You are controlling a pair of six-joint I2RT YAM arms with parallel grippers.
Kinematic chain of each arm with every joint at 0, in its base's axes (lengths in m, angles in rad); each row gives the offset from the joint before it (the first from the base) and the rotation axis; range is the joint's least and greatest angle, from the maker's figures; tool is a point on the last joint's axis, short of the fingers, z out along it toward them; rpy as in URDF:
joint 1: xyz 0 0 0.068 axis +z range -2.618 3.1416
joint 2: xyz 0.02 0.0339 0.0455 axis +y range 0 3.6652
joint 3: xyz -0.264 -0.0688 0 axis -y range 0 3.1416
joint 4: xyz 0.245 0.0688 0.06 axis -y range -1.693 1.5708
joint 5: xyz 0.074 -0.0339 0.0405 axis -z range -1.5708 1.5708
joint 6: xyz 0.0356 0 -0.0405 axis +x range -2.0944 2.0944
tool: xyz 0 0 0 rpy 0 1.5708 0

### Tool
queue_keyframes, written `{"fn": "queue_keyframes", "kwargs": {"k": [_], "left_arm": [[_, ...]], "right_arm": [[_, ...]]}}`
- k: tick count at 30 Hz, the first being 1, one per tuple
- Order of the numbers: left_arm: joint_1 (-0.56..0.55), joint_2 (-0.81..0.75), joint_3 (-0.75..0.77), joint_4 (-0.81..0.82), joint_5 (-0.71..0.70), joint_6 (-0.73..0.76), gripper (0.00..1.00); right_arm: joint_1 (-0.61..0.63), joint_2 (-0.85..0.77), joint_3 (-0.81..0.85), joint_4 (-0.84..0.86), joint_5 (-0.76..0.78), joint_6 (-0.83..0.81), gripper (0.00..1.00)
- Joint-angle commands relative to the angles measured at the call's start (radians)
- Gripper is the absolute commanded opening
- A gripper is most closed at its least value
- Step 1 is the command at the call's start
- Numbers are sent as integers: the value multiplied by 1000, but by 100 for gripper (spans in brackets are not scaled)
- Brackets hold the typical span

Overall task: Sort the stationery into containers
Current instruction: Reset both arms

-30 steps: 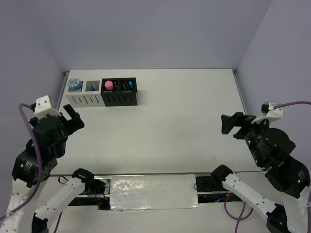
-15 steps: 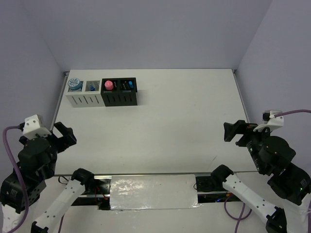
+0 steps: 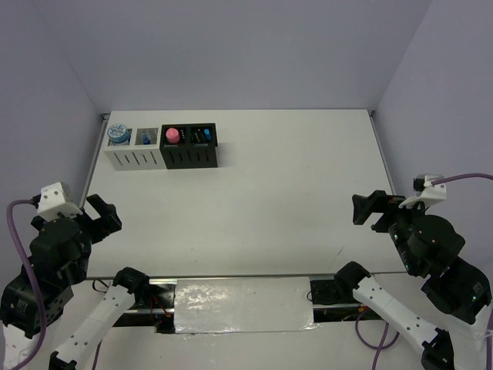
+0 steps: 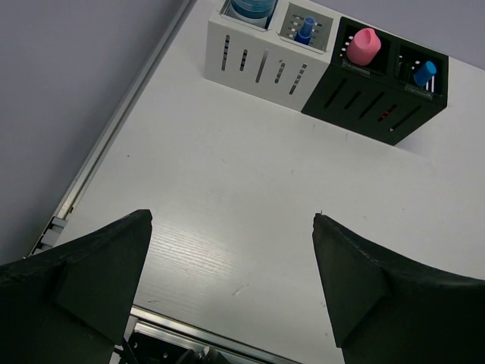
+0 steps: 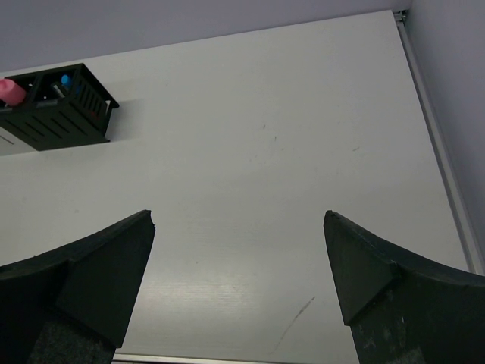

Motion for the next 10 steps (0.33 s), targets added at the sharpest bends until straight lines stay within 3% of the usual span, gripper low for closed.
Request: {"fn": "queue_keyframes", "kwargs": {"k": [1,10], "left_arm": [[-1,16,10,21,-1,21,99],[-1,36,0,45,14,29,99]], "right_arm": [[6,-4,-19,50,-23,6,100],[6,12,-19,66,-42,11,100]]}}
